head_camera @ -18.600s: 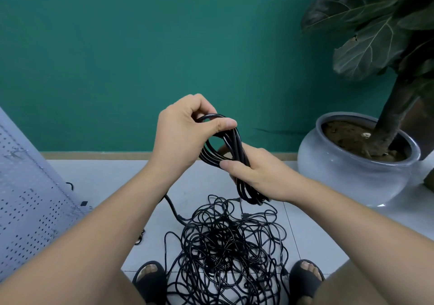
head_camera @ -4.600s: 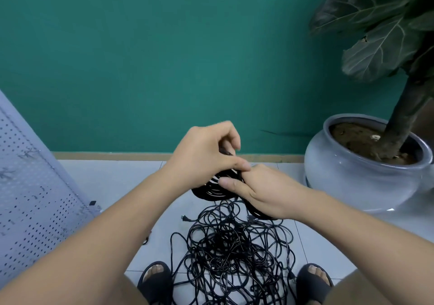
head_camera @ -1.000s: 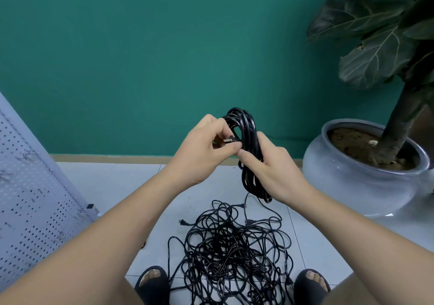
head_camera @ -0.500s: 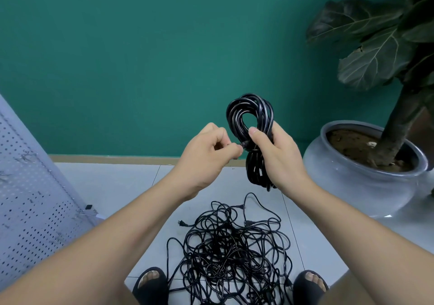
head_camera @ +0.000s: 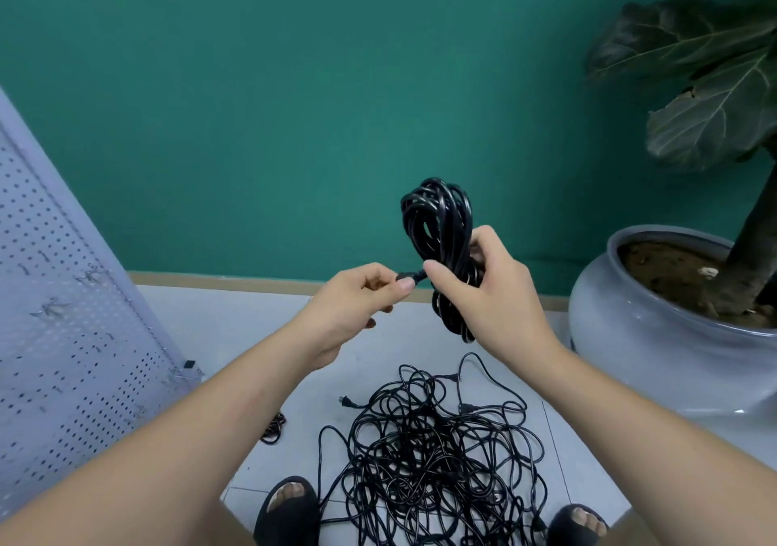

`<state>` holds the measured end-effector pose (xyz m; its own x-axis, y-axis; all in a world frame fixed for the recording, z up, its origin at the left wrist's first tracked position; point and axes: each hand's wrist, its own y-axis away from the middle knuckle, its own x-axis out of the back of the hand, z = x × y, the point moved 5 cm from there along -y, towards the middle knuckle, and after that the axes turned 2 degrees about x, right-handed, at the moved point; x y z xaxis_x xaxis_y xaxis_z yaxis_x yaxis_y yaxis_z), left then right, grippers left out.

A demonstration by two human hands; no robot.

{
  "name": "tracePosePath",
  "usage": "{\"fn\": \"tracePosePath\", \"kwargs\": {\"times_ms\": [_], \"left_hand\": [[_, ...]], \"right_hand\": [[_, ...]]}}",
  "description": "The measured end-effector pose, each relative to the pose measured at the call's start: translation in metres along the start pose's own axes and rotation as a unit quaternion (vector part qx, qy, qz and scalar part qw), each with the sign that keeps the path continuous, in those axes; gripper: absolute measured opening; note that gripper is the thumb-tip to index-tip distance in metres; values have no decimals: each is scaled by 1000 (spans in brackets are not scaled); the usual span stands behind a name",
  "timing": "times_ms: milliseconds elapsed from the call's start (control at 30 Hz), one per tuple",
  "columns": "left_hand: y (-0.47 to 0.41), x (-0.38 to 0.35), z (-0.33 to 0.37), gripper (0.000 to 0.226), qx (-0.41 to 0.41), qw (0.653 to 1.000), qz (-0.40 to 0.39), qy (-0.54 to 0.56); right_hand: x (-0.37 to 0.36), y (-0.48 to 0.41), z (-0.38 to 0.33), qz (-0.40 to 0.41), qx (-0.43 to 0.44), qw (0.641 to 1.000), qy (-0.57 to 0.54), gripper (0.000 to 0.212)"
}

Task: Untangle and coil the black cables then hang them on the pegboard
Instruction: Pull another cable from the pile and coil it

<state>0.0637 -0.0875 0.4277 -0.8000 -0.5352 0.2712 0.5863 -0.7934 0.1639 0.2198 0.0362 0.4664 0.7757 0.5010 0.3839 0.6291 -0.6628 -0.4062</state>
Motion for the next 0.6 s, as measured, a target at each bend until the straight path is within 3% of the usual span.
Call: {"fn": "tracePosePath", "kwargs": {"times_ms": [133,200,267,433,533,600], "left_hand": [[4,22,1,32,-33,988,143,41],[5,31,4,24,-50,984,167,43],[7,39,5,13,-57,984,163,34],[18,87,-6,34,-57,992,110,-32],[31,121,-35,51,-22,997,57,51],[38,136,-62,42,5,993,49,111]], "right_hand": [[-24,7,-10,-38,6,999,-27,36],[-39,5,-13,-54,19,998,-28,36],[-57,1,-12,-70,42,997,-3,39],[-115,-6,-8,-116,82,990,19,49],[-159,-9,-6,-158,115,978,75,48],[-192,-8,-4,-190,145,964,113,50]]}}
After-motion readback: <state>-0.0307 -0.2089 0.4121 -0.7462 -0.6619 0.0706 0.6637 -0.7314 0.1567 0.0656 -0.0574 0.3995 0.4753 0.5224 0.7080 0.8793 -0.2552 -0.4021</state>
